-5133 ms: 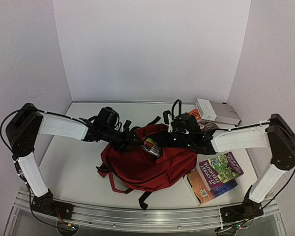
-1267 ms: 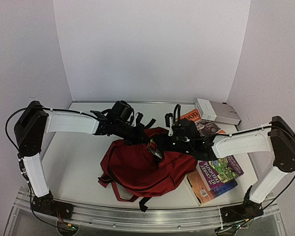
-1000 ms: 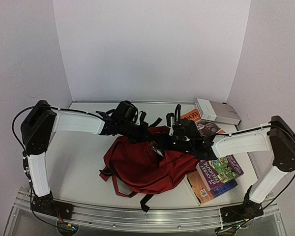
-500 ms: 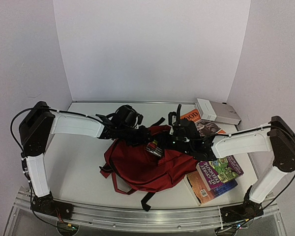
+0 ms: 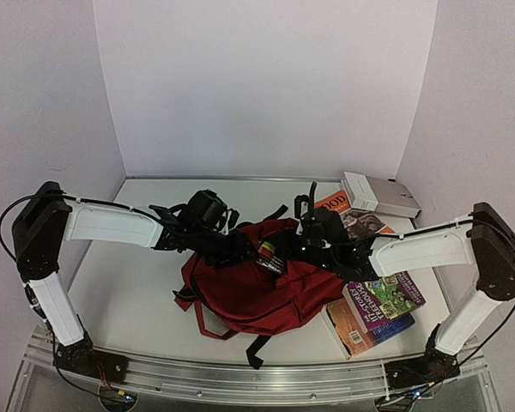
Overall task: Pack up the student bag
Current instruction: Place the stationery in the student bag.
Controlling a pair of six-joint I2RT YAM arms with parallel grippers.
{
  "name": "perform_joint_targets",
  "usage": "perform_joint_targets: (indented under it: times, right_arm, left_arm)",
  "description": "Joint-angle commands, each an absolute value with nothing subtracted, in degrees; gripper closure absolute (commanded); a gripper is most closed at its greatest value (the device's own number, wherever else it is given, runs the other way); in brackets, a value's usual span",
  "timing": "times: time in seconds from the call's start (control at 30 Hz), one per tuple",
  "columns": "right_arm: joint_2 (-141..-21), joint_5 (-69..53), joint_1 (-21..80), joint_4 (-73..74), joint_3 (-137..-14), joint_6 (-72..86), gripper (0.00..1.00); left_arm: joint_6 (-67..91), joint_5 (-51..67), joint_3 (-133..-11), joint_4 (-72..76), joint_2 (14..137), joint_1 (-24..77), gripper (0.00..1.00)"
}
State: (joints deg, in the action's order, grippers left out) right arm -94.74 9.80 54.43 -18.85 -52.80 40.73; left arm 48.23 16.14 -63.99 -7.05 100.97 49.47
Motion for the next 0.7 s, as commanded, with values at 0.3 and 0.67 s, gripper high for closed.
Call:
perform_joint_targets:
  times: [0.3,0.67]
  right_arm:
    - [-92.06,8.14,54.89,-25.87,-55.55,40.34,1.00]
    - [-95.39,9.17,54.78,-26.46,-59.02,38.27,1.00]
  left_arm:
    - [47.52,20.90,-70.22,-1.37,107.30,49.66,0.67]
    - [44.09,27.62,-74.82,3.62,112.96,50.62,1.00]
